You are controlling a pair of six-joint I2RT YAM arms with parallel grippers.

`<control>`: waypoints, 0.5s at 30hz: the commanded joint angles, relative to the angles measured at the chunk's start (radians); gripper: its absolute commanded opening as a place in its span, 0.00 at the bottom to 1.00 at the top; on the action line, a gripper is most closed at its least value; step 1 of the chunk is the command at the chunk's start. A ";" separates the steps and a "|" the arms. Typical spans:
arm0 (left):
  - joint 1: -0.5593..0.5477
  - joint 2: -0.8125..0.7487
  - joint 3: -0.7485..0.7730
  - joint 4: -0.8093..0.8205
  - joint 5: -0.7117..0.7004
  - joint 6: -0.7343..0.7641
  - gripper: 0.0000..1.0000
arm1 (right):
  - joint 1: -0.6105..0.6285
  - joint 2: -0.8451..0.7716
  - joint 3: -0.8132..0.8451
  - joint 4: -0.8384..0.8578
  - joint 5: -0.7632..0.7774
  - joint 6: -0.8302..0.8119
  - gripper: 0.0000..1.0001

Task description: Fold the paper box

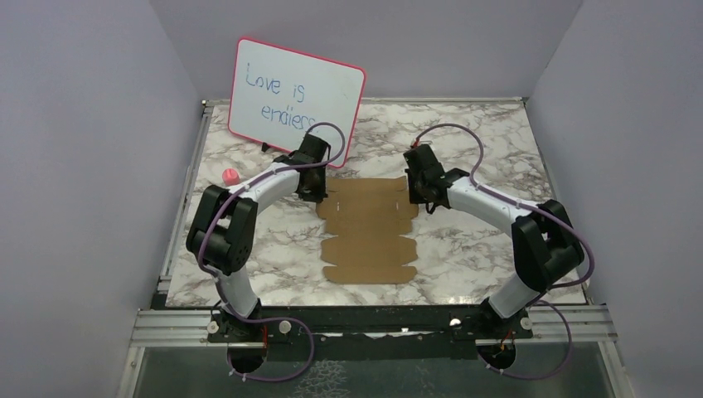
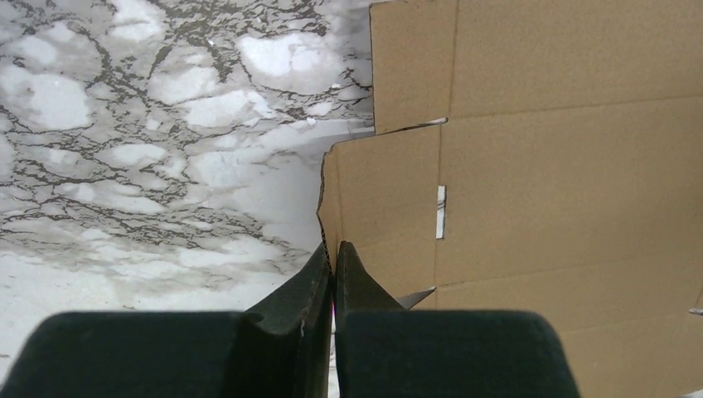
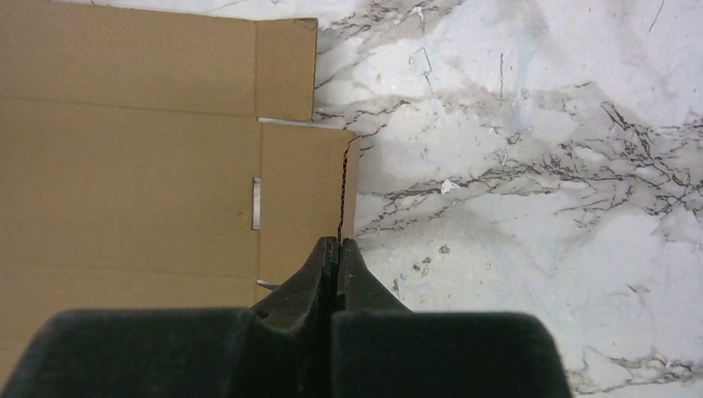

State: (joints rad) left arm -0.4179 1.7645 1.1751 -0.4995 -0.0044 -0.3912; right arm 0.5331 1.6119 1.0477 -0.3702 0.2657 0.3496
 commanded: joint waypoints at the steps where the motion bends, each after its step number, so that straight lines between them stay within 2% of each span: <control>1: -0.040 0.032 0.063 -0.022 -0.042 0.012 0.05 | 0.047 0.038 0.047 -0.057 0.063 0.024 0.01; 15: -0.098 0.076 0.139 -0.066 -0.087 0.016 0.10 | 0.113 0.080 0.108 -0.103 0.128 0.060 0.02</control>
State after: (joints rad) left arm -0.4873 1.8248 1.2736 -0.5724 -0.1062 -0.3729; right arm 0.6239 1.6760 1.1221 -0.4706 0.3992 0.3660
